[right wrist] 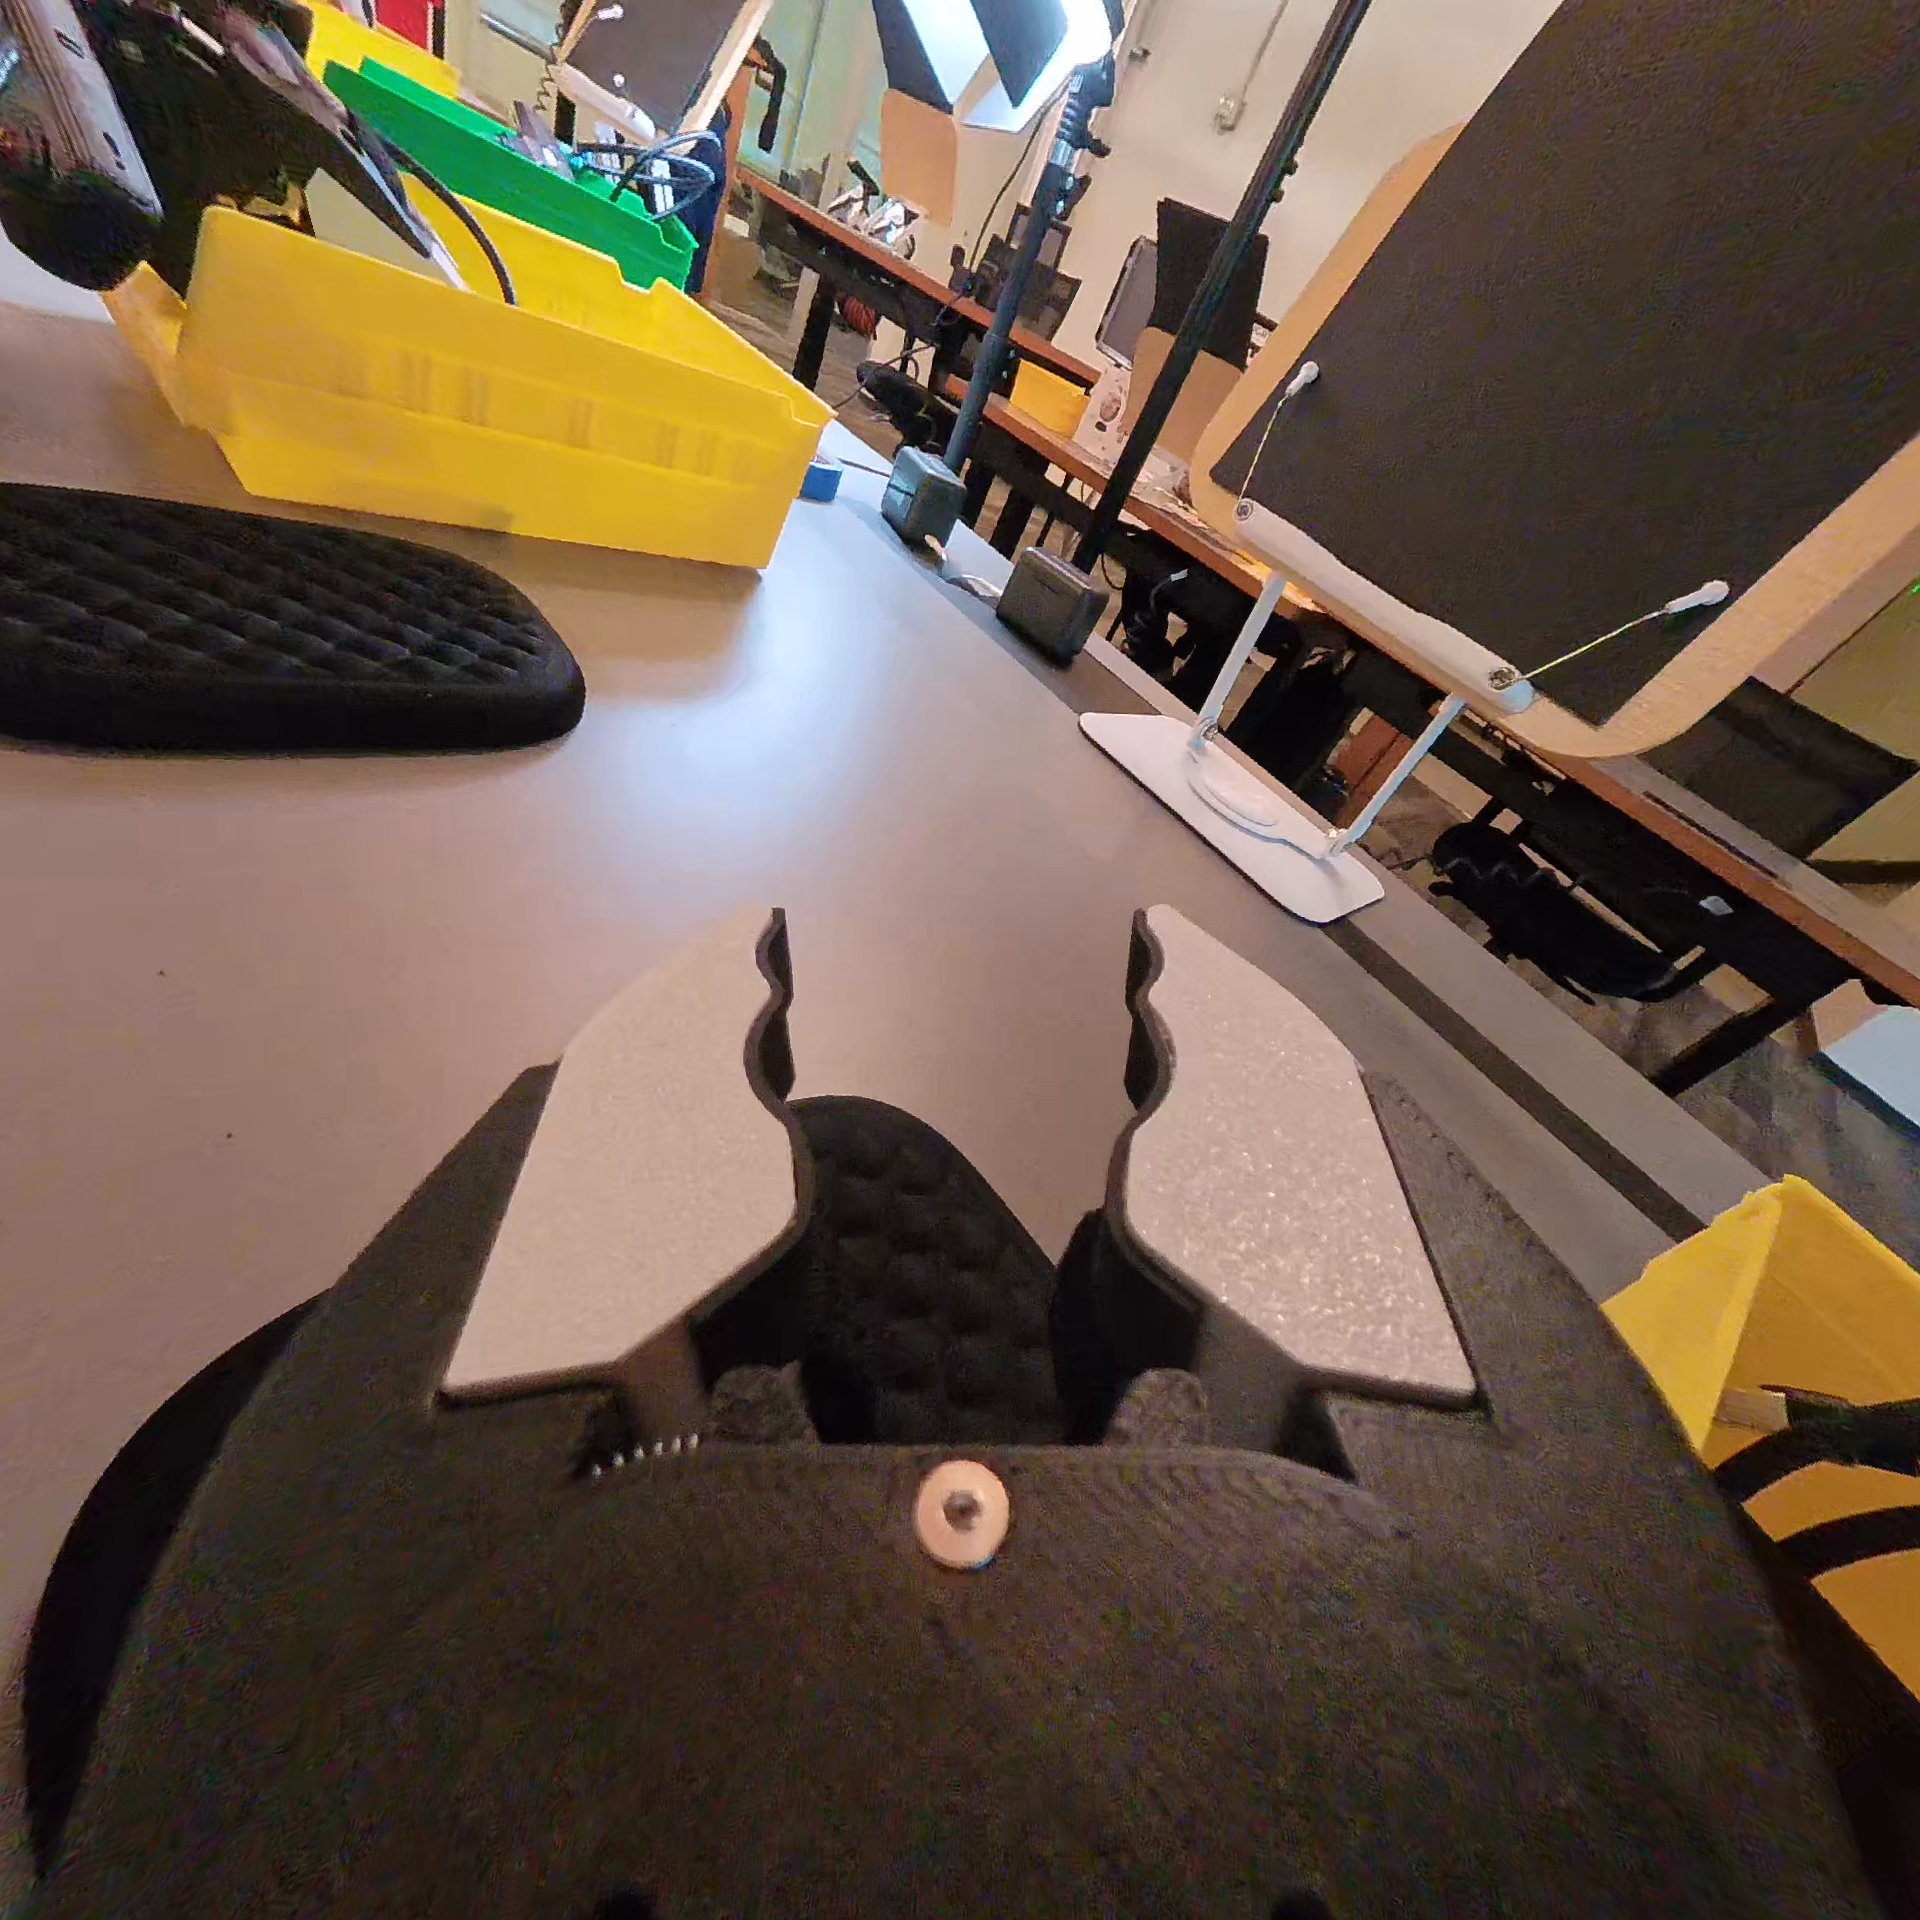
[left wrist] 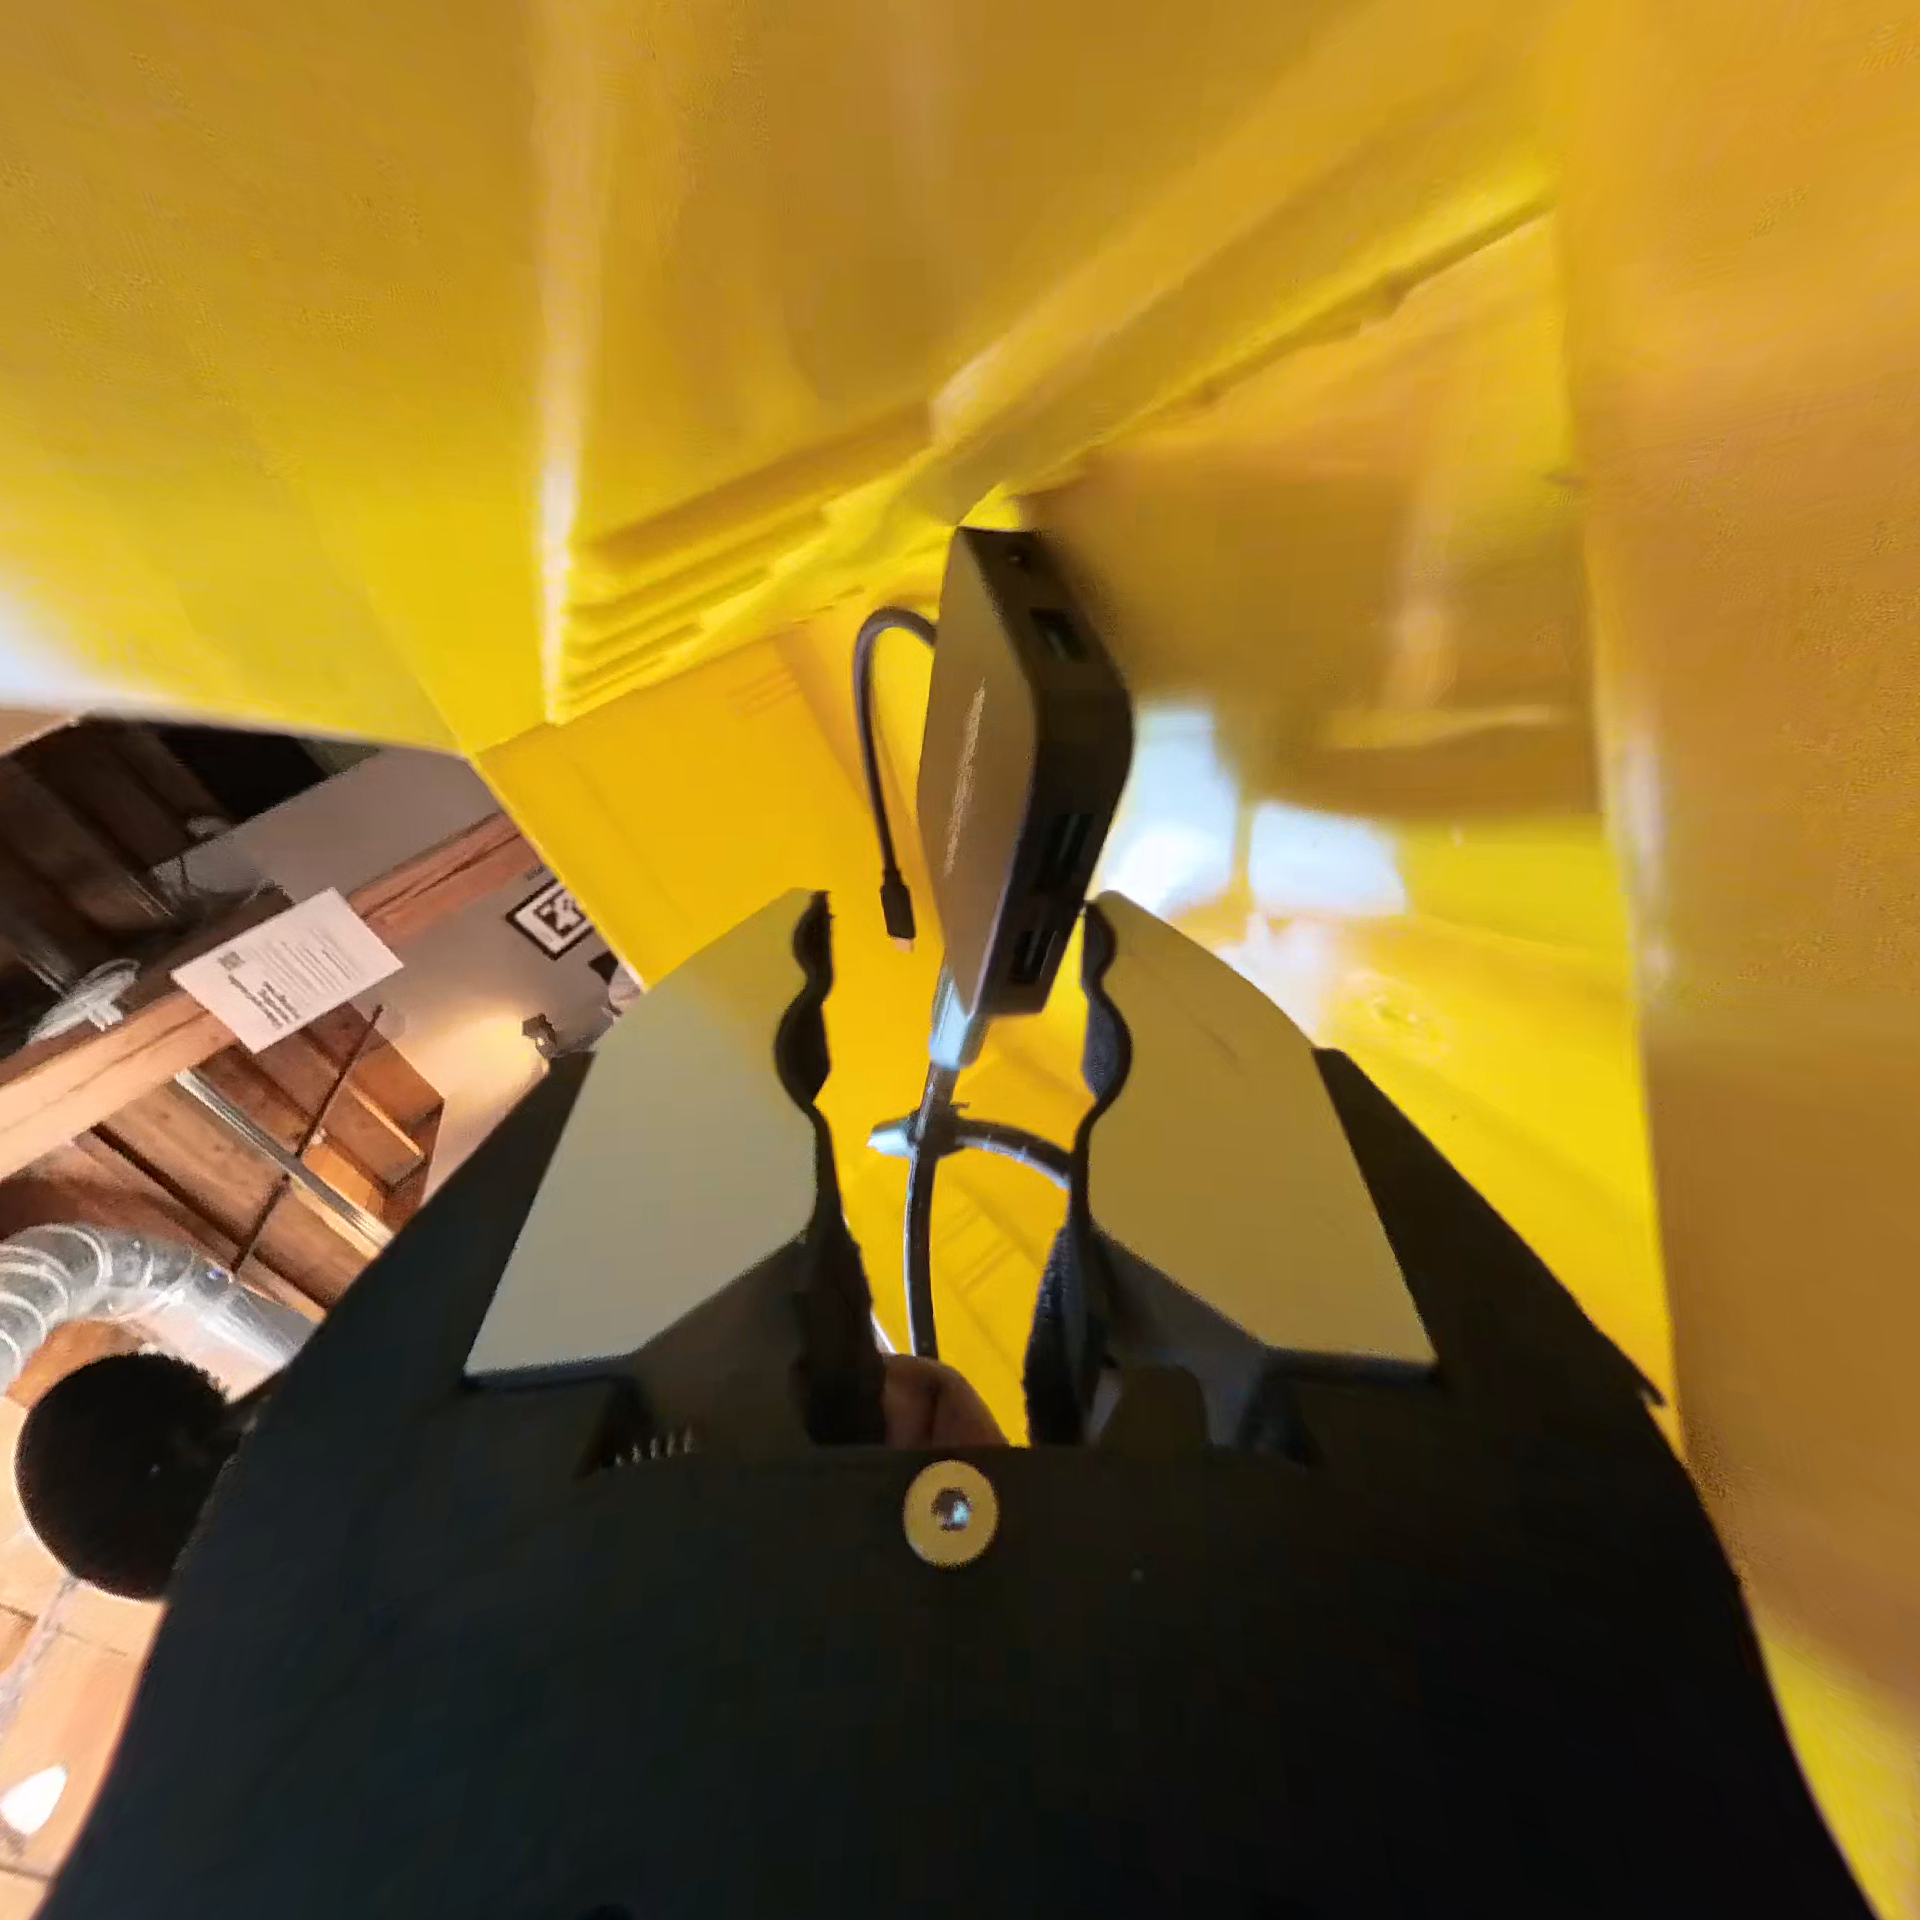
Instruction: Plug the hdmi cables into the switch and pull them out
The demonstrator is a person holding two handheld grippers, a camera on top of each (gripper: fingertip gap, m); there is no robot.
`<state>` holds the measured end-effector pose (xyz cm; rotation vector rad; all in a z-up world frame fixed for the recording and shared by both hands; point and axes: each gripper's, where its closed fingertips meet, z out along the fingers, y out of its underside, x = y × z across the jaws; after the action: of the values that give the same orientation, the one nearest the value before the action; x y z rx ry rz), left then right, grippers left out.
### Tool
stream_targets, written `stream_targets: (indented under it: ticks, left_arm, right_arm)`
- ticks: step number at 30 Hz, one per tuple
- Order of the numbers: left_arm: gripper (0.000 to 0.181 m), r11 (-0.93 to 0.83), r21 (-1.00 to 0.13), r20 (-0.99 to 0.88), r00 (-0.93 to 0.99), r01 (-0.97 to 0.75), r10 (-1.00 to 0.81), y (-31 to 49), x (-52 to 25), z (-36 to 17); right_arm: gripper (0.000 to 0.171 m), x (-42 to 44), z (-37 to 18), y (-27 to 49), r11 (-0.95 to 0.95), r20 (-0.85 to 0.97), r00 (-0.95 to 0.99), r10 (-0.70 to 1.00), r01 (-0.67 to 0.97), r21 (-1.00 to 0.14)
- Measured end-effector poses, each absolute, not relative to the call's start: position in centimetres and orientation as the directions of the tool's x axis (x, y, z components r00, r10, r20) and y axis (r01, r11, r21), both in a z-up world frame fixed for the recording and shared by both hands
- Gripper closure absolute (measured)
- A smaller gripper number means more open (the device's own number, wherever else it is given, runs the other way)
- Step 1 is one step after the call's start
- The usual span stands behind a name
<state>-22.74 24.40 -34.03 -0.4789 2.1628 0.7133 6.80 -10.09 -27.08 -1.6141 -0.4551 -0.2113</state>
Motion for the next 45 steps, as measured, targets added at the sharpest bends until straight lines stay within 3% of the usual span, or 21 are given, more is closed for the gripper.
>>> stream_targets:
  ticks: [2,4,7,10,12,14,17,20,22,26,30,32,35,38,41,45]
  left_arm:
    - [0.161,0.770,0.366,-0.764,-0.642,-0.522,-0.072,24.8,-22.6,-34.9]
    - [0.166,0.759,0.382,-0.789,-0.614,-0.527,-0.029,25.2,-22.3,-34.4]
    - [0.167,0.703,0.231,-0.914,-0.398,-0.673,-0.081,25.9,-22.4,-30.4]
    - [0.168,0.653,-0.048,-0.996,-0.012,-0.756,-0.088,25.5,-23.6,-23.4]
    - [0.168,0.672,-0.283,-0.951,0.289,-0.684,-0.107,23.6,-24.4,-18.4]
    - [0.168,0.709,-0.522,-0.808,0.541,-0.474,-0.232,20.4,-24.6,-14.5]
    - [0.168,0.686,-0.725,-0.550,0.655,-0.065,-0.519,14.8,-23.5,-11.2]
    - [0.168,0.535,-0.775,-0.313,0.532,0.336,-0.787,9.4,-21.6,-9.3]
    - [0.167,0.339,-0.750,-0.150,0.352,0.569,-0.924,6.5,-20.3,-8.3]
    - [0.168,-0.048,-0.653,0.093,0.017,0.756,-0.996,3.2,-17.3,-8.7]
    - [0.168,-0.295,-0.597,0.259,-0.168,0.747,-0.951,1.2,-13.4,-11.9]
    - [0.168,-0.409,-0.554,0.347,-0.245,0.725,-0.905,0.6,-11.7,-13.7]
    - [0.168,-0.558,-0.521,0.431,-0.366,0.645,-0.825,-0.8,-9.0,-15.4]
    - [0.167,-0.558,-0.585,0.415,-0.374,0.588,-0.829,-3.0,-6.9,-16.6]
    - [0.168,-0.547,-0.622,0.388,-0.387,0.560,-0.837,-4.7,-5.9,-17.1]
    - [0.168,-0.526,-0.685,0.341,-0.416,0.504,-0.843,-6.9,-4.8,-17.9]
  right_arm:
    - [0.108,6.7,-27.1,-10.2,-0.044,0.407,0.898,0.167,0.419,-0.907]
    - [0.108,6.6,-27.3,-10.1,-0.052,0.413,0.894,0.172,0.427,-0.903]
    - [0.108,6.5,-27.5,-10.1,-0.056,0.425,0.887,0.180,0.441,-0.896]
    - [0.109,6.6,-27.6,-9.8,-0.052,0.426,0.887,0.178,0.441,-0.896]
    - [0.109,6.5,-27.6,-9.4,-0.045,0.428,0.886,0.179,0.442,-0.896]
    - [0.109,6.3,-27.4,-9.1,-0.031,0.433,0.883,0.183,0.445,-0.895]
    - [0.111,5.1,-26.6,-8.6,0.012,0.417,0.885,0.206,0.424,-0.905]
    - [0.111,3.0,-24.9,-8.7,0.119,0.362,0.896,0.257,0.342,-0.932]
    - [0.110,1.2,-22.9,-8.9,0.236,0.309,0.902,0.302,0.243,-0.941]
    - [0.111,-1.4,-17.9,-10.7,0.501,0.232,0.914,0.332,0.037,-0.864]
    - [0.140,-4.5,-14.9,-13.0,0.672,0.304,0.910,0.281,0.040,-0.740]
    - [0.141,-6.6,-14.7,-13.2,0.693,0.377,0.890,0.255,0.104,-0.713]
    - [0.139,-7.8,-16.6,-10.7,0.578,0.481,0.863,0.156,0.316,-0.753]
    - [0.137,-6.9,-18.4,-8.8,0.455,0.555,0.831,0.034,0.482,-0.749]
    - [0.131,-6.6,-20.6,-7.1,0.324,0.574,0.814,0.086,0.522,-0.789]
    - [0.142,-6.3,-21.4,-6.8,0.282,0.582,0.806,0.104,0.538,-0.795]
